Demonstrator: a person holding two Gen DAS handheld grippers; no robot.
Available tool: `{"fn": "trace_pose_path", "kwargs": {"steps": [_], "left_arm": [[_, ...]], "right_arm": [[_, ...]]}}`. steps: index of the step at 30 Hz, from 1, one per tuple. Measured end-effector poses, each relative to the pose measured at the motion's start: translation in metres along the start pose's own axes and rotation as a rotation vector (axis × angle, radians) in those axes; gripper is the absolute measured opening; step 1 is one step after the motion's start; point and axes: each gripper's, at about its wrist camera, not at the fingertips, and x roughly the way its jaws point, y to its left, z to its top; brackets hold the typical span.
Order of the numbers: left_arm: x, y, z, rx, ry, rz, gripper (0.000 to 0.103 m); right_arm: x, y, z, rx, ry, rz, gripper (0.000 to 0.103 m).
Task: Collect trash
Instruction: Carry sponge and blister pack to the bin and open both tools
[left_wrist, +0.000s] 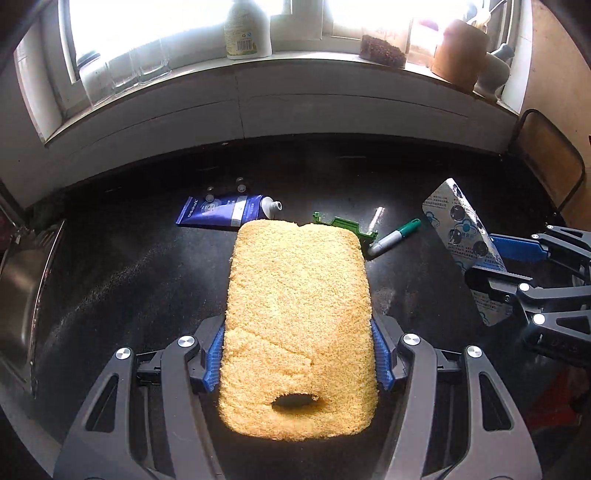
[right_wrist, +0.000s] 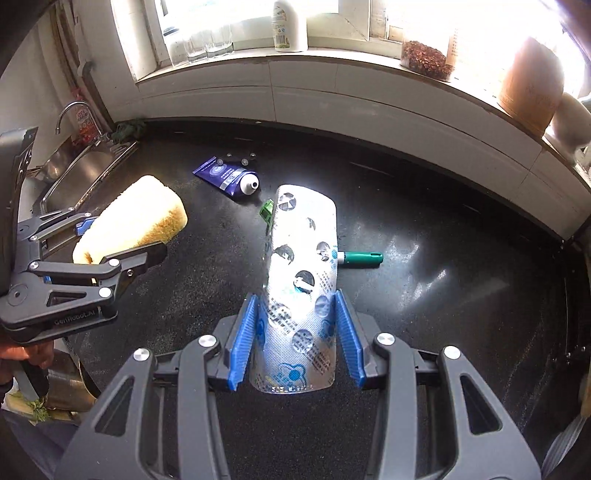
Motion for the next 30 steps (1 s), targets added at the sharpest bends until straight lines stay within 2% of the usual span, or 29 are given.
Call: {"fn": "trace_pose_path", "kwargs": {"steps": [7,13,16,21,26,30], "left_arm": [[-0.027,0.014,-0.013,-0.04,-0.039,0.048,0.06],[-0.062,0.062,-0.05,-0.175,-0.069,0.154,0.06],[-0.085,0.093,-0.085,-0.278,-0.072,0.232,0.06],[-0.126,0.145,-0.163,-0.471,-0.044,0.389,0.06],[-0.162,0.188,-0.255,-0.701,0.015,0.506,0.06],[-0.185,0.209,-0.322,-0.848,0.035,0.57,0.06]], "right_arm": [[-0.016,0.018,0.006,-0.042,-0.044,0.012,0.044],[-0.013,0.078,0.024,-0.17,-0.07,0.107,0.044],[-0.005,0.125,0.03,-0.258,-0.059,0.199,0.044],[0.007,0.226,0.026,-0.447,-0.013,0.36,0.044],[0.01,0.331,-0.001,-0.634,0.046,0.53,0.044],[0.015,0.411,-0.03,-0.752,0.119,0.648,0.044]]}}
